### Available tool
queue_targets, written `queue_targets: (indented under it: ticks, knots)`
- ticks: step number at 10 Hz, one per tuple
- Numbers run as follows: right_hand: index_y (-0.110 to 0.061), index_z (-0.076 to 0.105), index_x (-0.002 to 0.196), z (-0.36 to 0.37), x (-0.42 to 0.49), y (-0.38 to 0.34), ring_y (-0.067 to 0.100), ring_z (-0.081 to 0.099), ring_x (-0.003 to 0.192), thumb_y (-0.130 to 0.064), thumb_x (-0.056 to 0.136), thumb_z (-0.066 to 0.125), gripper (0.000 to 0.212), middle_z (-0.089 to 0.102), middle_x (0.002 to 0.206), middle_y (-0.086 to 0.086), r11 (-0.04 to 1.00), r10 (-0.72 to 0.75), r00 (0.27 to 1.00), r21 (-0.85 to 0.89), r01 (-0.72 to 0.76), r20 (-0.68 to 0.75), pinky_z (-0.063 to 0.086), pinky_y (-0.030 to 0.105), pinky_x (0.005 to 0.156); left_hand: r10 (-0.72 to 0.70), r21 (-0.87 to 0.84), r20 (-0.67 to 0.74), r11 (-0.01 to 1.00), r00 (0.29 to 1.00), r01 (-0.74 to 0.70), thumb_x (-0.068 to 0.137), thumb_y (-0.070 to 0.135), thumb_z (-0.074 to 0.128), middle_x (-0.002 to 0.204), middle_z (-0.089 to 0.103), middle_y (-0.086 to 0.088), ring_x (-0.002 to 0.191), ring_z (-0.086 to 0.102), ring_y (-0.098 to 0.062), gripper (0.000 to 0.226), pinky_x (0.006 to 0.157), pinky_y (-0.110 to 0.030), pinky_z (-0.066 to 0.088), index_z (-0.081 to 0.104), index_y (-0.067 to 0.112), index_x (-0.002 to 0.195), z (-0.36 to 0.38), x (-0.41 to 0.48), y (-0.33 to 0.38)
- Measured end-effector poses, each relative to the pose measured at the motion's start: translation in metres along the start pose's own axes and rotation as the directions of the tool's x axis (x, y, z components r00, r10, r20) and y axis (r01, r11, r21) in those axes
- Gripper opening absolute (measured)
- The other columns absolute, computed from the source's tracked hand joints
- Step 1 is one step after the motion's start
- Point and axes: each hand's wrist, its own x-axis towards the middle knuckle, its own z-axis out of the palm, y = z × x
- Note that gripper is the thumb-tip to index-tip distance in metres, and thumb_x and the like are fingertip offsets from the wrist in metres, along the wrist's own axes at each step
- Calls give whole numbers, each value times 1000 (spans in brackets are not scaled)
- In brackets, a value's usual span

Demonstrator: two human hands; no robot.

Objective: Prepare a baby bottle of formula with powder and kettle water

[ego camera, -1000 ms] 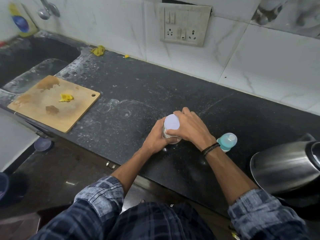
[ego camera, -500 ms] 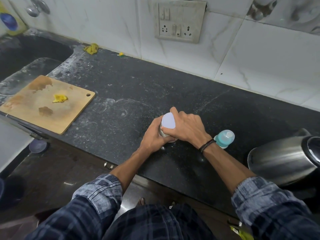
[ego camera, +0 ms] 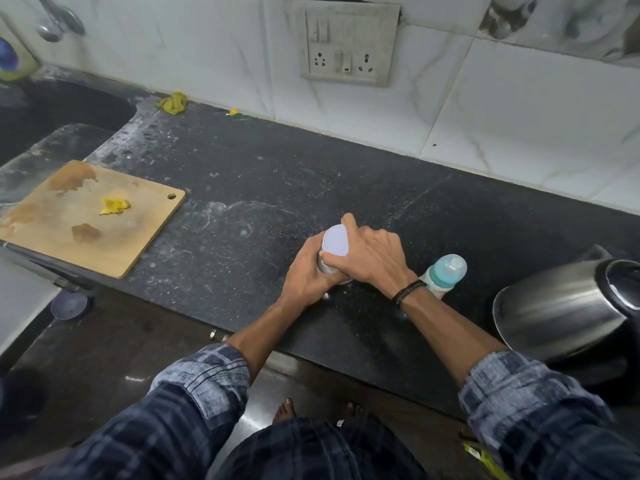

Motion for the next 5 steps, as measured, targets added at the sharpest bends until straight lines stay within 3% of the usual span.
queue_targets:
  ticks: [2, 3, 4, 5]
  knots:
    - [-25, 37, 128, -4, -4, -2, 37, 68, 94, -81, 77, 49, 77, 70, 111, 9, 997, 50, 998, 59, -52, 32, 41, 39, 72, -4, 29, 70, 1000, 998, 2, 68, 50, 91, 129, 55, 21, 116, 56, -3, 83, 92, -29, 49, 46, 39, 137, -7, 4, 2]
    - [-28, 35, 132, -7, -6, -1, 36, 67, 102, -92, 73, 44, 87, 68, 120, 8, 994, 74, 993, 80, -81, 88, 46, 43, 79, -4, 17, 118, 1000, 993, 2, 69, 41, 93, 128, 51, 19, 119, 52, -8, 86, 92, -25, 46, 45, 34, 140, -9, 8, 5]
    - [-32, 28, 147, -23, -19, -1, 36, 65, 113, -97, 71, 40, 101, 63, 134, 7, 987, 128, 985, 87, -139, 116, 49, 47, 89, -12, 19, 166, 1000, 986, 9, 65, 32, 96, 147, 45, 12, 135, 44, -12, 105, 110, -29, 43, 36, 26, 150, -14, 8, 8]
    - [-35, 29, 150, -34, -33, 6, 36, 64, 116, -95, 74, 43, 97, 62, 138, 5, 976, 179, 983, 116, -182, 35, 49, 46, 87, -37, -1, 192, 999, 981, 38, 66, 24, 97, 166, 24, -2, 151, 27, -16, 130, 124, -37, 26, 10, 15, 162, -16, 8, 4]
